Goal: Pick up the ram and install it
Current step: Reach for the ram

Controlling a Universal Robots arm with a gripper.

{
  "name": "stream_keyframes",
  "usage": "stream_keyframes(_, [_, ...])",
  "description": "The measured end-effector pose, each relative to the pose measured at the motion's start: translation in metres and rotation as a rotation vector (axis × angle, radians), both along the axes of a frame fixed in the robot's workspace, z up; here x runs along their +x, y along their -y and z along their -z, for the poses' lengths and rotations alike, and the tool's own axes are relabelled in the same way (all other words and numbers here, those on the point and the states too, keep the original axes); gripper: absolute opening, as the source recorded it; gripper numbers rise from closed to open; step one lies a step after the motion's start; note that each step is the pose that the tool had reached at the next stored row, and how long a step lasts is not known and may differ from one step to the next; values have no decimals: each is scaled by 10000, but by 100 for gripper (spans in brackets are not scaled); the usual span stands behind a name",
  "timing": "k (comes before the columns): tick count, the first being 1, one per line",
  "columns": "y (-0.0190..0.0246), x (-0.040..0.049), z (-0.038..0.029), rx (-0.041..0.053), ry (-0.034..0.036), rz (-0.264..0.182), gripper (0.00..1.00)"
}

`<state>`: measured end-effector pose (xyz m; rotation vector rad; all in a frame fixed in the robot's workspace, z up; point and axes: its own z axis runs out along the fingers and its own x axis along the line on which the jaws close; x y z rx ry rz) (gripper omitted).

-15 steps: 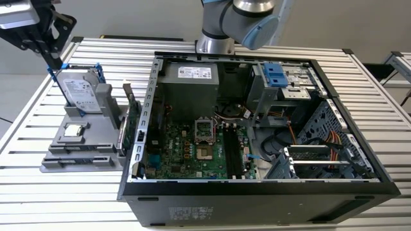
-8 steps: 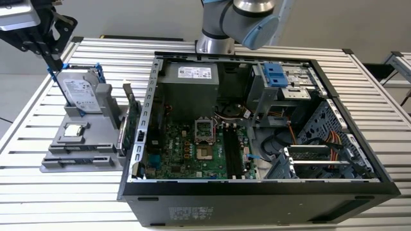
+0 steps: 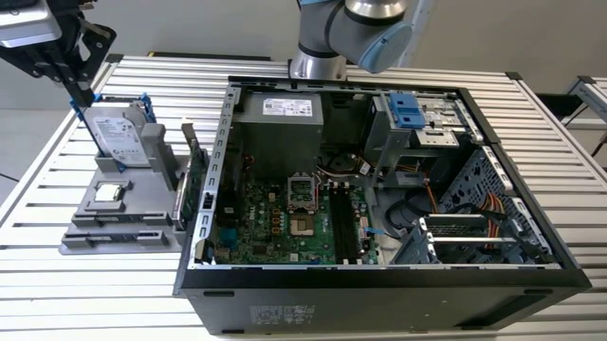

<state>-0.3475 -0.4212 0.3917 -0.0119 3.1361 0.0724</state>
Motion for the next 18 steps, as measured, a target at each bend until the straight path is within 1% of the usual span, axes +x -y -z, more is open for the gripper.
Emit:
stream_keyframes(6, [24,24,0,0,0,1,0])
stream_keyframes(13, [65,57,0,-1,-1,0,0])
stream_keyframes(18, [97,60,0,0,0,0,0])
